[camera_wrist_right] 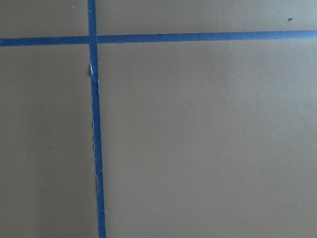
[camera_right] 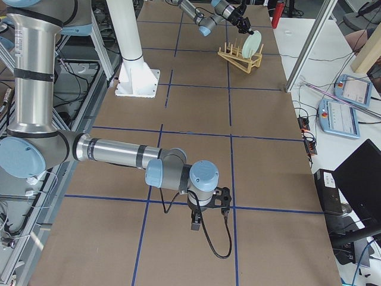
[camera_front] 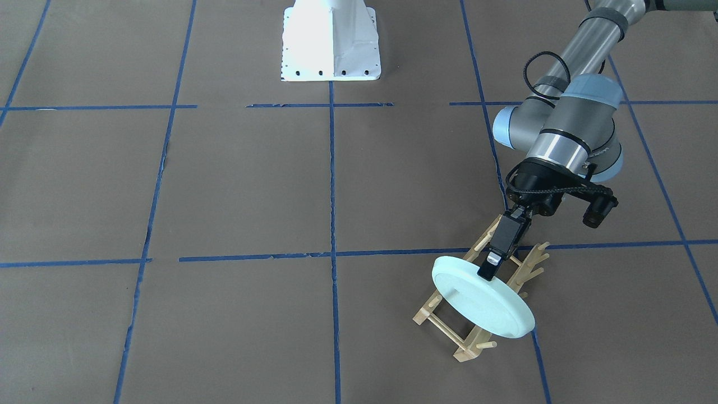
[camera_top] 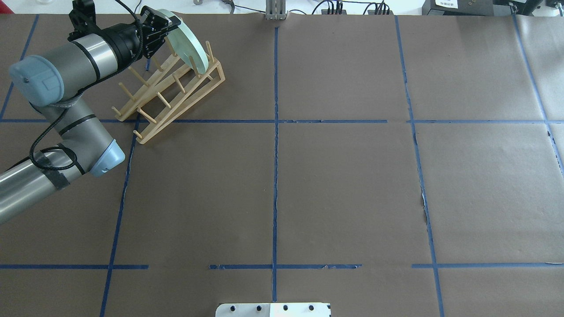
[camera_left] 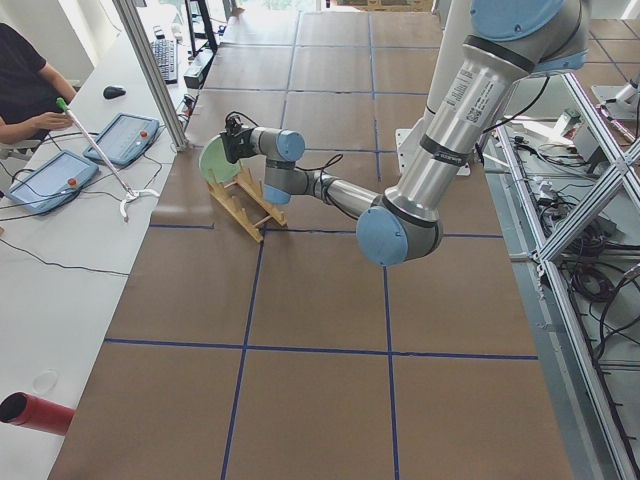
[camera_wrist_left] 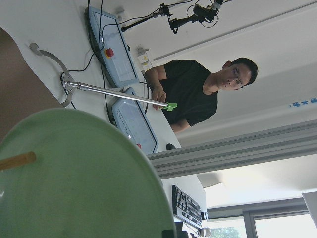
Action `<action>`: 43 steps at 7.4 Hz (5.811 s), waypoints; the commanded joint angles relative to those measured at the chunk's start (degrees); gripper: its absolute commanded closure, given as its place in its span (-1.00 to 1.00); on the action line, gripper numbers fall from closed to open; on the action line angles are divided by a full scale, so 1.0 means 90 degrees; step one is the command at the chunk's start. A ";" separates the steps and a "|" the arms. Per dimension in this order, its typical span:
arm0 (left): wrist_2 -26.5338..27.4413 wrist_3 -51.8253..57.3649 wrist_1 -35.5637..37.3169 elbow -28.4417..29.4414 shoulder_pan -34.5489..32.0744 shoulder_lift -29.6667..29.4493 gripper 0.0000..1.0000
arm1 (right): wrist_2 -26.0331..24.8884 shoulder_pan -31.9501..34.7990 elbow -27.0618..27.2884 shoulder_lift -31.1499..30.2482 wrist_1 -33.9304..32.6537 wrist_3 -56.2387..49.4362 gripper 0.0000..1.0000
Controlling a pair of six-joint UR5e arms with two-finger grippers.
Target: Place plate on rack
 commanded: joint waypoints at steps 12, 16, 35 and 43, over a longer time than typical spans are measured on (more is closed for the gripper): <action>-0.3601 1.0487 0.7108 -0.0711 -0.3648 0.1605 -1.00 | 0.0000 0.0000 0.0002 -0.0009 0.0000 0.0000 -1.00; -0.5008 1.3039 1.0044 -0.0848 -0.4914 0.2034 -1.00 | 0.0000 0.0000 0.0002 0.0001 0.0000 0.0000 -1.00; -0.5301 1.2473 0.9667 -0.1951 -0.5413 0.3286 -1.00 | 0.0000 0.0000 0.0002 0.0001 0.0000 0.0000 -1.00; -0.5272 1.2482 0.9647 -0.2049 -0.5413 0.3286 -1.00 | 0.0000 0.0000 0.0002 0.0001 0.0000 0.0000 -1.00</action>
